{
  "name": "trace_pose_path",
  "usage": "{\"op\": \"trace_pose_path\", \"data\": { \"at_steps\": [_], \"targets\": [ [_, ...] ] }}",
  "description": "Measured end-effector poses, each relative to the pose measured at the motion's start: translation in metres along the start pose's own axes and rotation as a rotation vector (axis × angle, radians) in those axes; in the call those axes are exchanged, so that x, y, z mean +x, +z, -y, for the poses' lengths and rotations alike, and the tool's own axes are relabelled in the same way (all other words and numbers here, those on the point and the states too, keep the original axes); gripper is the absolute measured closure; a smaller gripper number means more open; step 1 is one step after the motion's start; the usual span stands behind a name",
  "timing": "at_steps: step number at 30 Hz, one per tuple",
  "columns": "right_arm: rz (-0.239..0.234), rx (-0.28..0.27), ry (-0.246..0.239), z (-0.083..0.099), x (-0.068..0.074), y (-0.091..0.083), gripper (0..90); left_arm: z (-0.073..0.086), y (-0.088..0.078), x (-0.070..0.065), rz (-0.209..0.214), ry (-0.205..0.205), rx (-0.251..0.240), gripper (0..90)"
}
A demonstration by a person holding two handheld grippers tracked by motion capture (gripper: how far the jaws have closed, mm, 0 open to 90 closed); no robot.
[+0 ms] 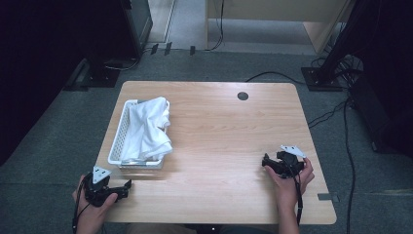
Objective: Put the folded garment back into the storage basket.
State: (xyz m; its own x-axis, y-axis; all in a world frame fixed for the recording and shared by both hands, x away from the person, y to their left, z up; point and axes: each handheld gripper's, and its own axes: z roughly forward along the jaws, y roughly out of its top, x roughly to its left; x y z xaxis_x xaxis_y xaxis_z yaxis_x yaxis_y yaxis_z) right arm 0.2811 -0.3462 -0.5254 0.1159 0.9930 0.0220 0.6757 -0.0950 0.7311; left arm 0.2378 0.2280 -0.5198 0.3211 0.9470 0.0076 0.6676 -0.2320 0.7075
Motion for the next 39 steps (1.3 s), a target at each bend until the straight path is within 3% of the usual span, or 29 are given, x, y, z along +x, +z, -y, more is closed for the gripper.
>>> {"op": "trace_pose_path", "data": {
  "at_steps": [39],
  "targets": [
    [0.034,0.002,0.031,0.007,-0.033,-0.008,8.4,0.000,0.000,0.000,0.000,0.000,0.000,0.0]
  ]
}}
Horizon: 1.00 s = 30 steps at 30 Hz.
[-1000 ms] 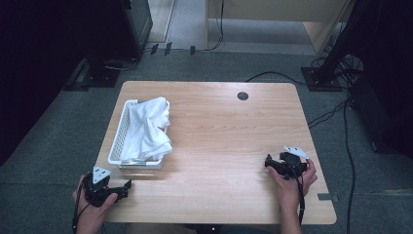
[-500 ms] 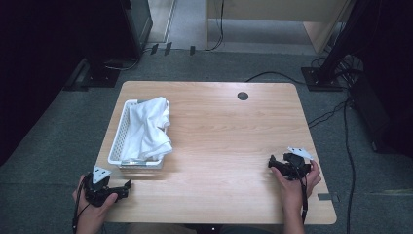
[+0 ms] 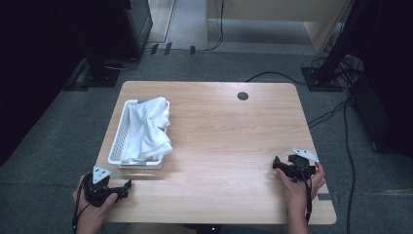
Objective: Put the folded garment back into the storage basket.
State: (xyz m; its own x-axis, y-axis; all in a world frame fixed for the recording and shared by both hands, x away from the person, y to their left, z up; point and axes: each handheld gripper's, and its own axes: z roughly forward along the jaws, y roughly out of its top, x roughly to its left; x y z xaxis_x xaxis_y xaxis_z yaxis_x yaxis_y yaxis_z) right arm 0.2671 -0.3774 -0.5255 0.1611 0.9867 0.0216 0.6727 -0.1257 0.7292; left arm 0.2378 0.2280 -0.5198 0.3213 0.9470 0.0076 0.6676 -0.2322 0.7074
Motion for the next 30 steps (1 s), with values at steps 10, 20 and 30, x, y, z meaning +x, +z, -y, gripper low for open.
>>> {"op": "trace_pose_path", "data": {
  "at_steps": [10,20,30],
  "targets": [
    [0.001,0.003,0.001,0.002,-0.006,-0.002,7.1,0.000,0.000,0.000,0.000,0.000,0.000,0.0],
    [0.004,0.005,0.000,0.004,-0.014,-0.004,6.3,0.000,0.000,0.000,0.000,0.000,0.000,0.0],
    [0.017,0.004,0.015,0.007,-0.026,-0.008,6.3,0.000,0.000,0.000,0.000,0.000,0.000,0.0]
  ]
}}
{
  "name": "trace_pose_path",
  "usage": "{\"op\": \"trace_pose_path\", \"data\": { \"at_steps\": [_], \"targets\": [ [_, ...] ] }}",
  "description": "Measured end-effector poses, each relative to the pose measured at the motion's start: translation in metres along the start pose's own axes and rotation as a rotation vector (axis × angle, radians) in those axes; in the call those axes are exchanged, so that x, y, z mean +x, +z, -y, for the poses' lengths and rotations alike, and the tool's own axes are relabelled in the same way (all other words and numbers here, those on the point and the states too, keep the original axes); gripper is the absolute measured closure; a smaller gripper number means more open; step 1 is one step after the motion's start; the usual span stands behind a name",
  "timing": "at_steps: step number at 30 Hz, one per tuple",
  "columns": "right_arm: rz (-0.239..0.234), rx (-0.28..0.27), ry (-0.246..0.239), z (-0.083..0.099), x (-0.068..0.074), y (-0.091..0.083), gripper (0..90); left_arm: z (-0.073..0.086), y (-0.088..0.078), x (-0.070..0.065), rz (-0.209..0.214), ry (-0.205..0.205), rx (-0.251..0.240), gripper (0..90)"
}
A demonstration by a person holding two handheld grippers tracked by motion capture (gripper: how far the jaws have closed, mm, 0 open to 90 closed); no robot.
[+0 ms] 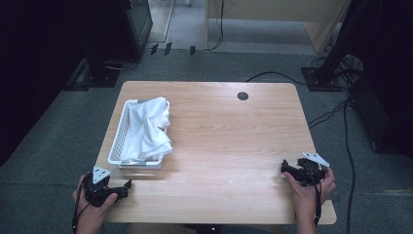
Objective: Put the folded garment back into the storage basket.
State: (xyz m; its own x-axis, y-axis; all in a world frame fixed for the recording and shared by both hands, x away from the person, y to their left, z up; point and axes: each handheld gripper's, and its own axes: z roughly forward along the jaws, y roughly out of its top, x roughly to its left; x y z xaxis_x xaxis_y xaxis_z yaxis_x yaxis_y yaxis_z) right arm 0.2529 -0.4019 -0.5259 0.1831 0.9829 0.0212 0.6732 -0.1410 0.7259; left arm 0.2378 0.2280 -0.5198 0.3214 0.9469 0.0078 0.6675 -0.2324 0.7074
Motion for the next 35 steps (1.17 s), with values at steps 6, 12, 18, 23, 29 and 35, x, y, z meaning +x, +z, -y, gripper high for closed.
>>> {"op": "trace_pose_path", "data": {
  "at_steps": [6,12,18,23,29,35],
  "targets": [
    [0.005,-0.001,0.006,0.002,-0.006,-0.002,6.3,0.000,0.000,0.000,0.000,0.000,0.000,0.0],
    [0.009,0.000,0.008,0.003,-0.011,-0.004,6.3,0.000,0.000,0.000,0.000,0.000,0.000,0.0],
    [0.018,-0.001,0.016,0.006,-0.018,-0.006,6.3,0.000,0.000,0.000,0.000,0.000,0.000,0.0],
    [0.021,-0.001,0.018,0.007,-0.022,-0.008,6.3,0.000,0.000,0.000,0.000,0.000,0.000,0.0],
    [0.026,-0.001,0.025,0.010,-0.026,-0.011,6.3,0.000,0.000,0.000,0.000,0.000,0.000,0.0],
    [0.028,-0.001,0.025,0.010,-0.026,-0.011,6.3,0.000,0.000,0.000,0.000,0.000,0.000,0.0]
  ]
}}
